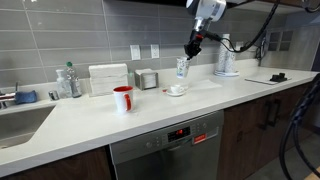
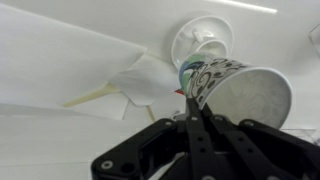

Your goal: Put the cup upright

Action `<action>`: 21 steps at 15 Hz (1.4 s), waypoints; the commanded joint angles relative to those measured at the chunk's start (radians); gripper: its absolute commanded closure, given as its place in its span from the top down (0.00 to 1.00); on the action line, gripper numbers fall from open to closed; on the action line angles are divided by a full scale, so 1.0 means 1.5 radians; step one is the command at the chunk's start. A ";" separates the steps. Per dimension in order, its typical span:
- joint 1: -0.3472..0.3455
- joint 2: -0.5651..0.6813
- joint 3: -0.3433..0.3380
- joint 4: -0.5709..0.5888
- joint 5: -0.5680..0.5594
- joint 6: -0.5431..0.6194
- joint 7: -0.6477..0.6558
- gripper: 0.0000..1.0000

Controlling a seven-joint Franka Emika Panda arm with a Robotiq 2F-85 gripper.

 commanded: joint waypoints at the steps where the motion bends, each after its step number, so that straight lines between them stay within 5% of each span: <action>1: 0.045 -0.036 0.006 -0.041 0.002 -0.003 -0.040 0.01; 10: 0.168 0.050 0.014 0.035 -0.088 -0.010 0.023 0.01; 20: 0.186 0.163 0.017 0.138 -0.150 -0.043 0.042 0.01; 21: 0.185 0.168 0.019 0.146 -0.150 -0.049 0.039 0.21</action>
